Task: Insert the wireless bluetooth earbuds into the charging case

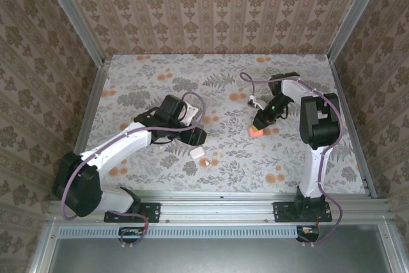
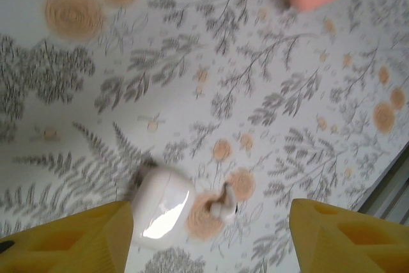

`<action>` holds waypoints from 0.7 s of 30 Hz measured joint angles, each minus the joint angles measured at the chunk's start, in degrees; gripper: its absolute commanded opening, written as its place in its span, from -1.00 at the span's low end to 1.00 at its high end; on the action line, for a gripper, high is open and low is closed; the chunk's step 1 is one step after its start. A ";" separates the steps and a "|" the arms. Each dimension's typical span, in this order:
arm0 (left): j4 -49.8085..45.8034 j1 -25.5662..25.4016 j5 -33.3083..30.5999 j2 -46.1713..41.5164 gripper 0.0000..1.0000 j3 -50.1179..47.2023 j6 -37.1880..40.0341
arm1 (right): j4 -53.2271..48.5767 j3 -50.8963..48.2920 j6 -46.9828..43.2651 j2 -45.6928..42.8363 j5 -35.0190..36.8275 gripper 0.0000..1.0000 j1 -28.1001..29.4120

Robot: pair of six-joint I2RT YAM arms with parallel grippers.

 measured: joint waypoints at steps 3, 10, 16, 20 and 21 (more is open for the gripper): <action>-5.22 -0.31 -1.27 1.01 0.30 1.84 0.70 | -0.79 0.57 -0.07 1.01 0.76 -0.58 -0.35; -16.11 -2.32 -4.72 4.68 0.30 8.13 5.97 | -2.25 1.60 -0.17 2.97 2.78 -0.45 -0.92; -23.37 -5.25 -8.76 7.89 0.31 12.20 10.82 | -2.05 1.70 0.37 2.97 4.72 -0.25 -1.90; -26.51 -7.06 -10.84 9.62 0.32 13.09 13.03 | -1.64 1.79 0.96 2.97 6.21 -0.17 -2.51; -27.17 -7.45 -11.28 9.99 0.32 13.22 13.46 | -1.49 1.79 1.07 2.95 6.49 -0.15 -2.64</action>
